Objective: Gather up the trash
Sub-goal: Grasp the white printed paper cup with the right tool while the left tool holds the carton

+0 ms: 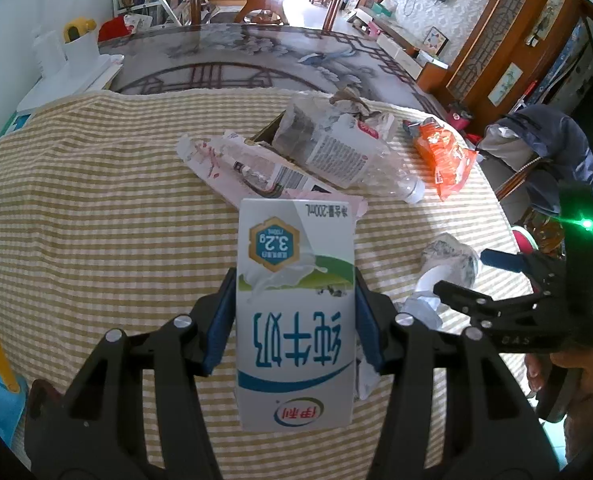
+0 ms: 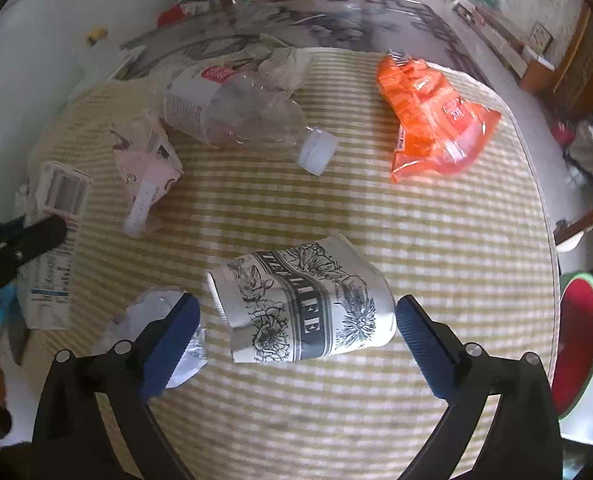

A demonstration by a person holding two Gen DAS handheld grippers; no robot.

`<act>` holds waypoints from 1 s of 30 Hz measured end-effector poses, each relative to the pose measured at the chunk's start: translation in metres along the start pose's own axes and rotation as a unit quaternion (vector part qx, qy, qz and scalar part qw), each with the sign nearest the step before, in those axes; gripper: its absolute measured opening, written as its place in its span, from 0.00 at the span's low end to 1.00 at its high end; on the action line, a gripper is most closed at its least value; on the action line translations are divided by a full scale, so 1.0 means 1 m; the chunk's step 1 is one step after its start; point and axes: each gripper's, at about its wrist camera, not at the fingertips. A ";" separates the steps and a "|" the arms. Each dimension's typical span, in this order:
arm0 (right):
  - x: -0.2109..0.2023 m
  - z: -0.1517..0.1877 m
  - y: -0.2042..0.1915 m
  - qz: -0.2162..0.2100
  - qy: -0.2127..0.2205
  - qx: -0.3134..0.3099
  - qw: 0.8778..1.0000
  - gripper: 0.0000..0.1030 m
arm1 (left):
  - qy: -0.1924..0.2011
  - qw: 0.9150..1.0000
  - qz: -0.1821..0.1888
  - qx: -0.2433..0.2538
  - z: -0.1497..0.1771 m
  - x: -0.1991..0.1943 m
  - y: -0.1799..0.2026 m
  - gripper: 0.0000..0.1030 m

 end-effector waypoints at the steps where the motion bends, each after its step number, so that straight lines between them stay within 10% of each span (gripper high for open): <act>1: 0.004 -0.002 0.003 0.006 -0.007 -0.001 1.000 0.94 | -0.001 1.000 0.000 -0.002 0.000 0.000 -0.001 0.50; 14: 0.011 -0.006 0.014 -0.048 -0.022 0.037 0.998 0.78 | -0.001 1.000 0.001 0.006 -0.004 0.004 0.003 0.50; 30: -0.087 0.029 0.029 -0.026 0.120 0.097 0.988 0.78 | 0.026 1.000 0.014 0.008 -0.020 -0.007 0.036 0.50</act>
Point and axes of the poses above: each gripper's, at about its wrist camera, not at the fingertips, and x roughly the way its jaws point, y to its right, z to its underside, and after that the axes turned 2 degrees about y, right-handed
